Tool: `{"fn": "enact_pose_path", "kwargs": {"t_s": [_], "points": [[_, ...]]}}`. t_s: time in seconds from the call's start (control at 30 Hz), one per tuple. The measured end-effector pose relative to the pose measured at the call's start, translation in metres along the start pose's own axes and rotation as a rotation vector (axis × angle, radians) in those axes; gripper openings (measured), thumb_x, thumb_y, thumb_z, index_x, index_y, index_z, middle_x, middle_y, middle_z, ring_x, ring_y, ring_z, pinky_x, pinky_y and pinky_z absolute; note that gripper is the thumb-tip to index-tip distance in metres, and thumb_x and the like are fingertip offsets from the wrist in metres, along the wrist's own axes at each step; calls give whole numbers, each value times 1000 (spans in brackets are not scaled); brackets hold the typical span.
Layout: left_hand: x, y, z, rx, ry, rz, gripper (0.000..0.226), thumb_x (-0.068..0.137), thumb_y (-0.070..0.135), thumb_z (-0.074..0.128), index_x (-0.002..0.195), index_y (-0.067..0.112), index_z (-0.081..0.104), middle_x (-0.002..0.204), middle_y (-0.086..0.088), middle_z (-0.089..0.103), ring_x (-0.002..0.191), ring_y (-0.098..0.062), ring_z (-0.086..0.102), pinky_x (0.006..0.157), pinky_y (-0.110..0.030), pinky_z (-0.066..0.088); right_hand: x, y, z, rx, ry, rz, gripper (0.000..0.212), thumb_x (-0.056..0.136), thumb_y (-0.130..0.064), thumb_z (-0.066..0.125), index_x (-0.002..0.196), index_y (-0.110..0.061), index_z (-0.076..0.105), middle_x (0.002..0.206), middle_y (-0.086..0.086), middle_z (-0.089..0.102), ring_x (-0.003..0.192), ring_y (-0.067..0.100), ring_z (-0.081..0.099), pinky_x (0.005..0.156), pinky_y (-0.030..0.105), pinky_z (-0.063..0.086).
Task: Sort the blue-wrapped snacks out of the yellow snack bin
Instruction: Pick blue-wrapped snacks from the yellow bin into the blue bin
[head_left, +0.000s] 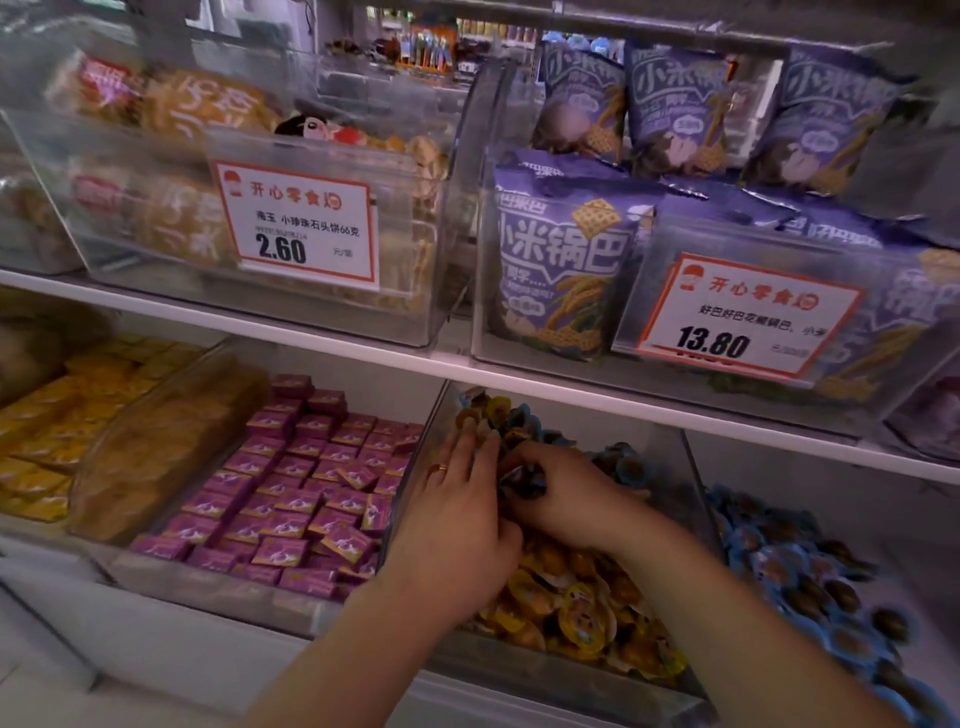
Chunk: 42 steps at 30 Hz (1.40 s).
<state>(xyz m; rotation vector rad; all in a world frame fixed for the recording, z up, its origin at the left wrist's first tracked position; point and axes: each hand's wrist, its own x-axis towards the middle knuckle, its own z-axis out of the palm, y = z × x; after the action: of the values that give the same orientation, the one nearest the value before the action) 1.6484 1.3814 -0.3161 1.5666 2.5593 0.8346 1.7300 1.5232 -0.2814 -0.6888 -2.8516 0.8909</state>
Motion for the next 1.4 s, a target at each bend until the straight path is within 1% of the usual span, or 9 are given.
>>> {"fn": "enact_pose_path", "kwargs": {"t_s": [0.2, 0.37, 0.5, 0.67, 0.8, 1.07, 1.2, 1.3, 1.4], "points": [[17, -2, 6, 155, -113, -27, 65, 82, 47, 36, 146, 33, 37, 150, 2, 40, 135, -26, 38, 109, -40, 30, -14, 6, -15, 4, 65, 95, 10, 73, -35, 71, 75, -28, 64, 76, -6, 66, 77, 14, 65, 72, 35, 55], [18, -5, 6, 19, 19, 14, 42, 81, 35, 58, 123, 34, 55, 114, 4, 55, 105, -25, 56, 82, -35, 42, -39, 17, -24, 317, 307, 226, 9, 75, -32, 74, 81, -25, 73, 75, -8, 72, 69, 0, 66, 62, 20, 52], [16, -2, -2, -247, 9, 4, 38, 71, 19, 70, 102, 38, 59, 106, 7, 59, 95, -17, 62, 78, -33, 51, -57, 19, -27, 726, 369, 343, 25, 77, -37, 78, 97, -23, 75, 88, 0, 77, 82, 22, 74, 76, 40, 61], [9, 6, -11, -453, -12, 23, 29, 68, 19, 65, 87, 40, 62, 87, 19, 62, 86, -1, 61, 76, -22, 51, -66, 12, -29, 1110, 299, 426, 18, 80, -24, 73, 90, -9, 72, 71, 13, 66, 45, 20, 55, 40, 26, 40], [3, 12, -13, -497, 61, 17, 36, 71, 2, 71, 83, 36, 65, 84, 15, 64, 83, 2, 62, 69, -8, 44, -69, 11, -18, 972, 311, 468, 24, 75, -36, 67, 86, -15, 69, 71, 10, 67, 50, 22, 63, 45, 29, 48], [3, 24, -20, -561, 173, 4, 30, 75, 1, 76, 80, 29, 68, 77, 9, 69, 75, -3, 64, 63, -12, 46, -64, 8, -15, 711, 316, 415, 13, 87, -29, 63, 92, -17, 63, 75, 9, 67, 56, 20, 70, 50, 39, 60], [5, 28, -22, -662, 196, -26, 31, 76, 0, 77, 81, 29, 68, 78, 7, 70, 70, -5, 67, 61, -14, 50, -61, 4, -11, 762, 186, 390, 21, 91, -30, 58, 106, -18, 65, 96, 14, 70, 69, 27, 74, 56, 39, 60], [4, 19, -21, -457, 263, 27, 27, 80, 9, 74, 90, 32, 65, 87, 15, 65, 84, 1, 62, 69, -7, 45, -56, 6, -5, 513, 215, 300, 21, 93, -32, 55, 101, -18, 67, 93, 17, 71, 74, 31, 72, 58, 36, 53], [0, 11, -14, -259, 125, 92, 16, 87, 32, 70, 101, 32, 62, 97, 17, 61, 89, -1, 57, 72, -18, 44, -53, 9, -5, 374, 229, 251, 17, 94, -33, 54, 93, -22, 66, 81, 7, 71, 68, 22, 71, 55, 32, 53]]}}
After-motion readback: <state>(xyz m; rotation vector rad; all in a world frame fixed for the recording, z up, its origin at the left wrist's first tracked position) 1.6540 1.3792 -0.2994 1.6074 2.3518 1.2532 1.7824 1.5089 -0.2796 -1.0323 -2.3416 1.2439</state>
